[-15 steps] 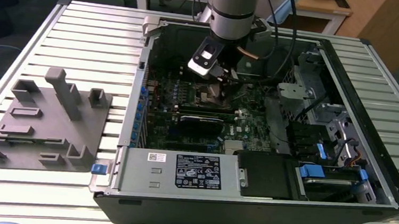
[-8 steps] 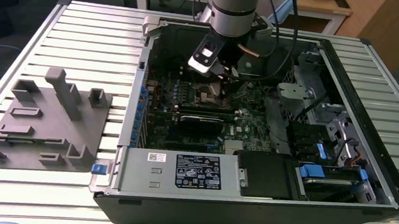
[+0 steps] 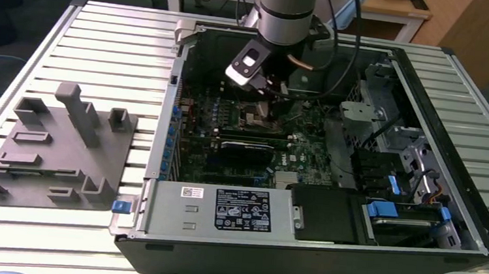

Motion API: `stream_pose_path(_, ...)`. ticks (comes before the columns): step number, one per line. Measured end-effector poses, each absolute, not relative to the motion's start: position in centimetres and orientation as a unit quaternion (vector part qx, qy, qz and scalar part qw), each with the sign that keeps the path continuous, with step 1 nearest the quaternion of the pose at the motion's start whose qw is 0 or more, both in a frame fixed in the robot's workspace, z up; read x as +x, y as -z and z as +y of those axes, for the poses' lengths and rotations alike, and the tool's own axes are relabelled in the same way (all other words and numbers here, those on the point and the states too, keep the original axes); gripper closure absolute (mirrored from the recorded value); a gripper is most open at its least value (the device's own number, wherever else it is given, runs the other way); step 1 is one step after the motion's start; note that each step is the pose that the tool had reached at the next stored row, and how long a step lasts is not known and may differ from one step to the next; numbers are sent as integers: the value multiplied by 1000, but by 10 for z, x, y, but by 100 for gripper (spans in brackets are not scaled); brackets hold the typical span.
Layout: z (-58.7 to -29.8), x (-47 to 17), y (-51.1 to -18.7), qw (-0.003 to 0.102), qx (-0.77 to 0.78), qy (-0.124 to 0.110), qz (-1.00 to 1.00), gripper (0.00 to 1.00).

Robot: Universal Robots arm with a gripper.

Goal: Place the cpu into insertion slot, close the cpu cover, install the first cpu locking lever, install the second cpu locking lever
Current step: 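Place the cpu into insertion slot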

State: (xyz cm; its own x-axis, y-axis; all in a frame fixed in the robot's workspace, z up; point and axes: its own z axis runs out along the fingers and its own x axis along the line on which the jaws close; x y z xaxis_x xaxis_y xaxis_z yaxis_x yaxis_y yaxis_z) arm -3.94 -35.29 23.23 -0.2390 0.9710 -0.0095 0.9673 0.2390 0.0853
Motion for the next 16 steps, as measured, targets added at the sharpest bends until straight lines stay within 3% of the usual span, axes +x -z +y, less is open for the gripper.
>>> stream_pose_path(16, -353, -40, -231, 33, 685, -28, 727, 46)
